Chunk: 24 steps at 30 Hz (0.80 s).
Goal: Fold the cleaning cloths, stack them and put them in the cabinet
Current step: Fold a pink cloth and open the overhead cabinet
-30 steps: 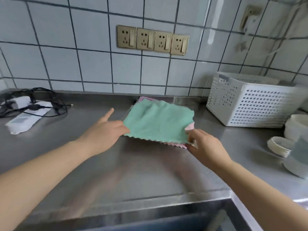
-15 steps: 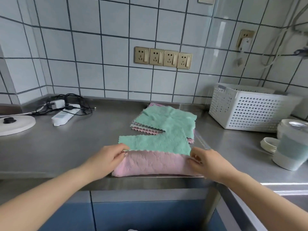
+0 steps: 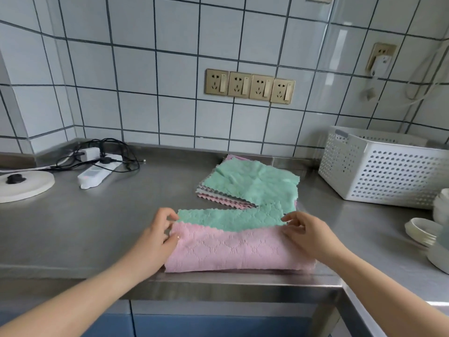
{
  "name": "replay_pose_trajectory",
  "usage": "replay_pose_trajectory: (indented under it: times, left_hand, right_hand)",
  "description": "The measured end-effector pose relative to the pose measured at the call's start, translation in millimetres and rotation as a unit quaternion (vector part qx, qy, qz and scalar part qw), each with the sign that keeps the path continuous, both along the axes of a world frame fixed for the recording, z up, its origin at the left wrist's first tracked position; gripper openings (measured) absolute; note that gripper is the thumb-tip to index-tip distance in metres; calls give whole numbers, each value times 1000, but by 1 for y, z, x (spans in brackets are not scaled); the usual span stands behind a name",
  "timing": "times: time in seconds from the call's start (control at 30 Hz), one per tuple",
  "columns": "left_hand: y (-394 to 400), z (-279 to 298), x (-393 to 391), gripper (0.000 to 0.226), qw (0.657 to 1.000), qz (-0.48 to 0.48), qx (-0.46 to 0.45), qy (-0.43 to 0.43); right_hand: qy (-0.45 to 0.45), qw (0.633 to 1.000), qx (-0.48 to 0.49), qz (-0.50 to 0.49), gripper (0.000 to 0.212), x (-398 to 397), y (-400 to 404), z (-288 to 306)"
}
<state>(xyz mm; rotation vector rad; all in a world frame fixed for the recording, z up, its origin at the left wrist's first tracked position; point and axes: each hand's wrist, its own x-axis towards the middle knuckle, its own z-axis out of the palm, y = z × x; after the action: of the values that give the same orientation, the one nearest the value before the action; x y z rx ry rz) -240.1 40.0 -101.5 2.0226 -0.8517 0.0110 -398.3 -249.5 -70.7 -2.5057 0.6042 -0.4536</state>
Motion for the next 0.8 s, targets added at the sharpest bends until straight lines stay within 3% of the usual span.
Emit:
replay_pose_trajectory:
  times: [0.1,0.3,0.37,0.43,0.7,0.8]
  left_hand:
    - [-13,1,15,25,999,24,-3,-31]
    - [-27,2,41,60,998,13,15,-65]
    - [-29,2,45,38,998,21,23,-50]
    - [-32,-1,50,33,999,27,33,-29]
    - [-42,16,67,62,982,3,163,99]
    - [-41,16,71,74,972,-13,218,86]
  right_hand:
    - [-51,998,-16,-19,10,23,-7,0]
    - [-59,995,-76,-23,7,57,-16,-3]
    - [-70,992,-102,-23,7,65,-20,-4]
    - [-64,990,-125,-24,7,70,-25,-6]
    - [19,979,-205,-5,24,86,-34,-22]
    - [22,975,-222,-3,25,88,-38,-24]
